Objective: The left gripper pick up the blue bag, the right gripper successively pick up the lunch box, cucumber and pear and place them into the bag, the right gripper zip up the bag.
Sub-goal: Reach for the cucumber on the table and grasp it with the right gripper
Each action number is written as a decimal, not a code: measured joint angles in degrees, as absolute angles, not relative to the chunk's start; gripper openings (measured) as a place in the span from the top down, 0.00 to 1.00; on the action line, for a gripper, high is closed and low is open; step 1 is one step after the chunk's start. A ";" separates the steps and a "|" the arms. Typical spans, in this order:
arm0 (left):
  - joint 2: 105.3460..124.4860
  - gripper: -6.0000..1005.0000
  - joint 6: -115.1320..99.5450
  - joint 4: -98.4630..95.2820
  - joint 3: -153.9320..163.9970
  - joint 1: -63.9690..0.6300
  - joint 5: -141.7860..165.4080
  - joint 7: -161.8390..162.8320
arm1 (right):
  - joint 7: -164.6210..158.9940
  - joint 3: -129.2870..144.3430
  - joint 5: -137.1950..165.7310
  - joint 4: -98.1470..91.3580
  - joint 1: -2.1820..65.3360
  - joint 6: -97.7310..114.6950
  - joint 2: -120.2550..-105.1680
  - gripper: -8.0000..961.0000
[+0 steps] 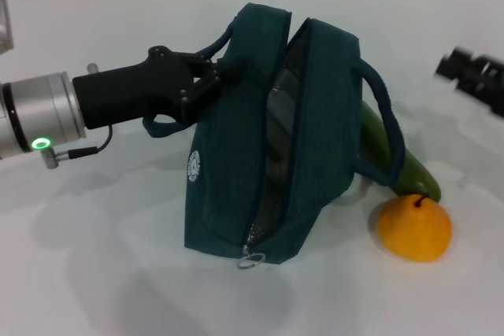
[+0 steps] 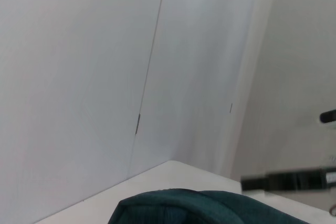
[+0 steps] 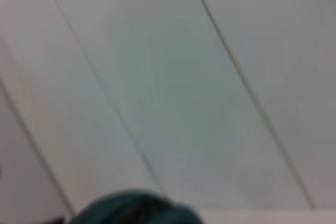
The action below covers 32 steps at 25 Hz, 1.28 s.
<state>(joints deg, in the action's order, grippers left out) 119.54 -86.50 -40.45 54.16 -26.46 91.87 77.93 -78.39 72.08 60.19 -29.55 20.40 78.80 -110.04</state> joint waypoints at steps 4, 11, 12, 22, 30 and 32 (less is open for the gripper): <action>119.52 0.96 -86.48 -40.14 54.30 -26.83 91.95 77.91 | -87.07 71.95 72.70 -39.07 20.70 73.16 -111.54 0.63; 119.45 0.96 -86.48 -39.90 54.15 -26.69 91.91 78.13 | -105.20 72.73 93.37 -56.65 19.11 62.65 -114.03 0.41; 119.44 0.96 -86.47 -39.90 54.15 -26.66 91.91 78.13 | -107.92 72.72 95.96 -57.98 19.73 62.61 -114.00 0.40; 119.35 0.96 -86.48 -39.90 54.13 -26.73 91.91 78.14 | -123.01 72.77 113.88 -63.53 24.70 62.95 -114.87 0.38; 119.42 0.96 -86.48 -40.20 54.14 -26.85 91.90 78.47 | -127.54 74.98 120.37 -64.40 28.01 61.86 -115.38 0.37; 119.43 0.96 -86.48 -40.27 54.13 -26.91 91.89 78.73 | -127.78 75.40 120.98 -64.42 28.79 61.84 -115.45 0.36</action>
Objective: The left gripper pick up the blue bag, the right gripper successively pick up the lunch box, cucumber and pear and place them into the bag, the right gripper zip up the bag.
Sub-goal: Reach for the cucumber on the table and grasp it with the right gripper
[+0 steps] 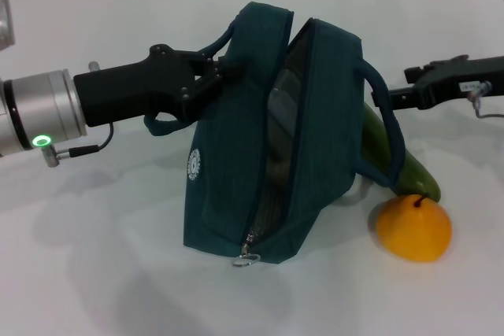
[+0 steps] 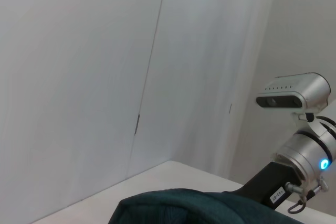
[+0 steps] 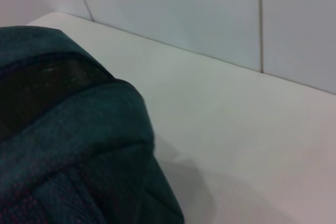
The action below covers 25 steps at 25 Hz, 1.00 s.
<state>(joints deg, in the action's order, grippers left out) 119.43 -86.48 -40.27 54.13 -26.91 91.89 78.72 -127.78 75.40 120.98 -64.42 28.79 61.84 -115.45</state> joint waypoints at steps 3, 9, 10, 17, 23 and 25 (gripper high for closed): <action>119.43 0.96 -86.24 -40.29 54.09 -26.94 91.88 78.84 | -128.63 76.13 121.61 -64.44 30.29 62.33 -115.33 0.28; 119.37 0.96 -85.22 -40.33 54.05 -26.99 91.84 79.04 | -131.71 76.42 125.43 -64.11 32.97 64.69 -115.46 0.15; 119.39 0.96 -85.21 -40.34 54.05 -27.05 91.84 79.06 | -131.99 76.44 125.57 -64.01 33.13 65.04 -115.49 0.15; 119.50 0.96 -85.16 -40.33 54.05 -27.86 91.84 79.09 | -132.97 76.65 126.31 -59.38 34.29 64.91 -115.49 0.16; 119.53 0.96 -85.16 -40.12 54.06 -28.00 91.65 79.09 | -133.06 77.86 126.71 -55.42 36.28 63.91 -115.88 0.16; 119.53 0.96 -85.16 -39.98 54.15 -28.09 91.40 78.98 | -133.44 78.67 126.67 -55.02 36.48 63.25 -115.90 0.16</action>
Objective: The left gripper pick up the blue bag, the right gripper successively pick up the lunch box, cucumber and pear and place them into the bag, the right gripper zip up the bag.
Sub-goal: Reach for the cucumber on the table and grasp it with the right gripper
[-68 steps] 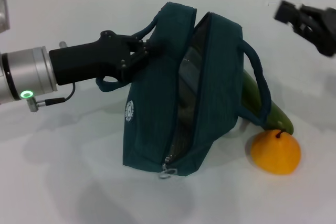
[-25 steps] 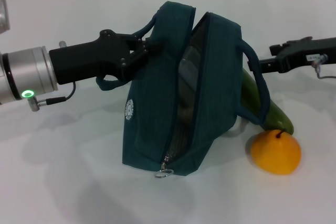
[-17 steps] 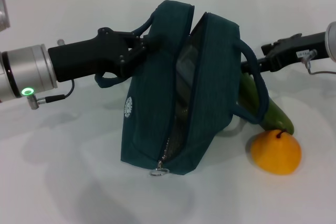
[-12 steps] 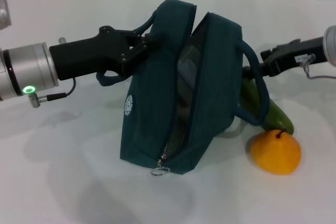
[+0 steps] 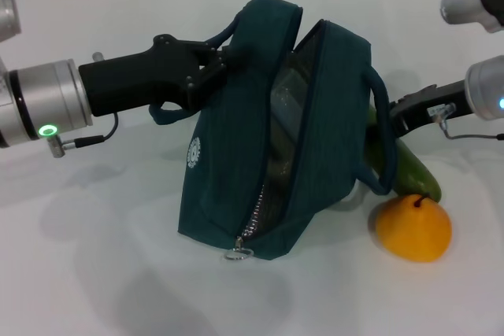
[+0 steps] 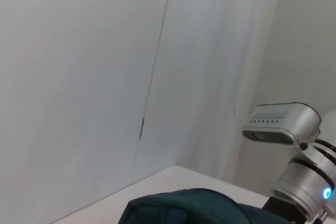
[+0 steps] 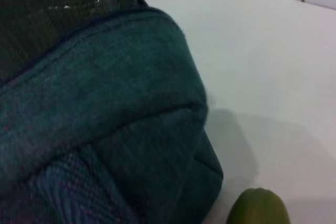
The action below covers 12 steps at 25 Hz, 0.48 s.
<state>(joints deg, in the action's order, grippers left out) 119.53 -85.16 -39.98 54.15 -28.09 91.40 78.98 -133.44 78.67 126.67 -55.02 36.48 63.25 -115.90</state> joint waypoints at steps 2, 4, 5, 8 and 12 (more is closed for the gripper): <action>119.53 0.96 -85.16 -39.95 54.21 -28.12 91.36 78.91 | -134.46 79.87 126.66 -54.92 36.64 62.62 -115.91 0.16; 119.53 0.96 -85.16 -39.94 54.19 -28.12 91.35 78.88 | -135.39 80.80 126.80 -54.84 36.81 62.00 -115.91 0.17; 119.53 0.96 -85.16 -39.93 54.17 -28.07 91.35 78.86 | -135.62 80.99 126.88 -54.77 36.85 61.79 -115.90 0.17; 119.53 0.96 -85.16 -39.91 54.13 -27.93 91.33 78.78 | -135.73 81.11 127.01 -54.29 37.02 61.53 -115.93 0.17; 119.53 0.96 -85.16 -39.90 54.15 -27.77 91.31 78.71 | -136.11 81.71 127.10 -53.16 37.66 61.52 -115.92 0.17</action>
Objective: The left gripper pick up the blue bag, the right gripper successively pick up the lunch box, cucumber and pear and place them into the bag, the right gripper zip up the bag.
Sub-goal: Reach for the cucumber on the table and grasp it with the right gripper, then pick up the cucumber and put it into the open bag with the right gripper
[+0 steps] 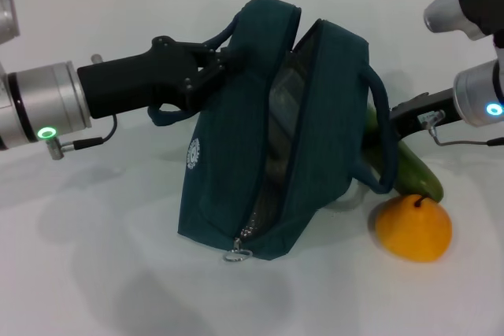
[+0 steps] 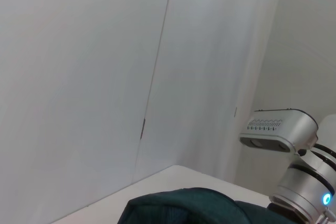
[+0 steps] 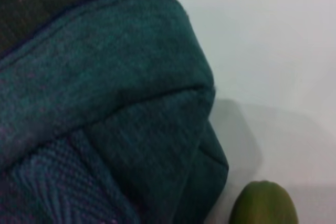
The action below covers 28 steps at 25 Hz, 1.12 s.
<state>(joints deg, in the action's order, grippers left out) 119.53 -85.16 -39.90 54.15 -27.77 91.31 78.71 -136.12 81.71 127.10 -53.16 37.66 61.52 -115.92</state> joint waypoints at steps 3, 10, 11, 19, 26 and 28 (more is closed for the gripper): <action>119.53 0.96 -85.16 -39.90 54.14 -27.65 91.31 78.70 | -136.18 81.79 127.10 -52.68 37.93 61.52 -115.92 0.17; 119.53 0.96 -85.16 -39.74 54.11 -27.45 91.30 78.58 | -136.21 82.23 126.81 -52.67 38.04 61.52 -115.91 0.18; 119.53 0.96 -85.16 -39.73 54.11 -27.43 91.31 78.56 | -136.22 82.23 126.81 -52.67 38.04 61.52 -115.90 0.18; 119.53 0.96 -85.16 -39.73 54.14 -27.24 91.30 78.37 | -136.16 80.84 126.74 -53.58 37.37 61.53 -115.49 0.37; 119.53 0.96 -85.16 -39.73 54.14 -27.12 90.88 78.24 | -135.48 76.84 126.55 -54.65 35.57 61.53 -115.39 0.37; 119.53 0.96 -85.17 -39.73 54.14 -27.03 90.65 78.19 | -135.42 75.75 126.51 -56.27 34.39 61.55 -115.30 0.37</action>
<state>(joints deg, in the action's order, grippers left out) 119.53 -85.17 -39.73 54.14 -27.03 90.65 78.19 -135.42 75.75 126.51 -56.27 34.39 61.55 -115.30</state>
